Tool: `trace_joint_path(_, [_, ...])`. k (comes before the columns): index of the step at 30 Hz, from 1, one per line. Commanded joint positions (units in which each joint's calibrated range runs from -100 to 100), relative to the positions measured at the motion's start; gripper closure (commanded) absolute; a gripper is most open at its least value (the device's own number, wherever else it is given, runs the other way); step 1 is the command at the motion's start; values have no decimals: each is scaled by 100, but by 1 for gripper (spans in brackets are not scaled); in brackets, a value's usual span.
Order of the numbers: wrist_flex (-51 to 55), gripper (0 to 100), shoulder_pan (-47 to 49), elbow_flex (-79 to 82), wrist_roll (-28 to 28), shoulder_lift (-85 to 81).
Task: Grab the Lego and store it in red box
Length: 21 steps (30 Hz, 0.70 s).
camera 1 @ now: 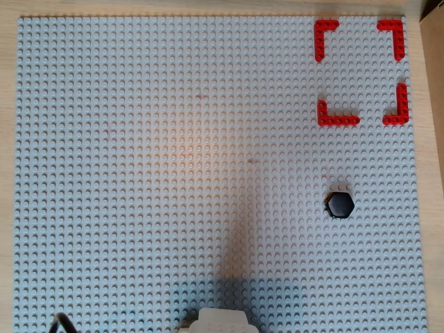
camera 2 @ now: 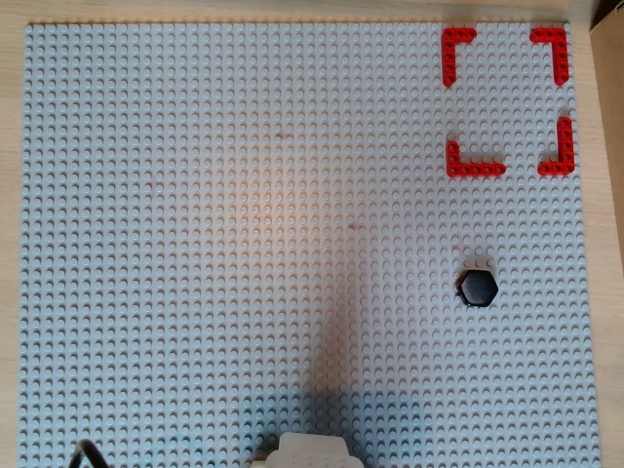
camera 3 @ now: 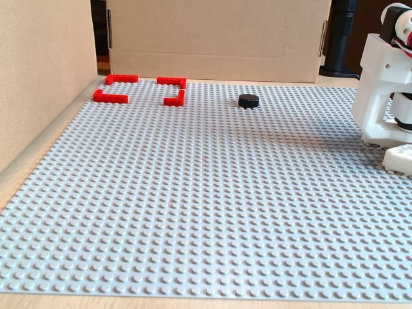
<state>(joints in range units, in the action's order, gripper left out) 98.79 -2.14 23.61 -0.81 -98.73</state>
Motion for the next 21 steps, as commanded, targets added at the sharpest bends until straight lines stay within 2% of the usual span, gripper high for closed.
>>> trace_joint_path(1, [7, 99, 17, 2, -13, -51])
trace_joint_path(21, [-19, 98, -5, -70, -39, -34])
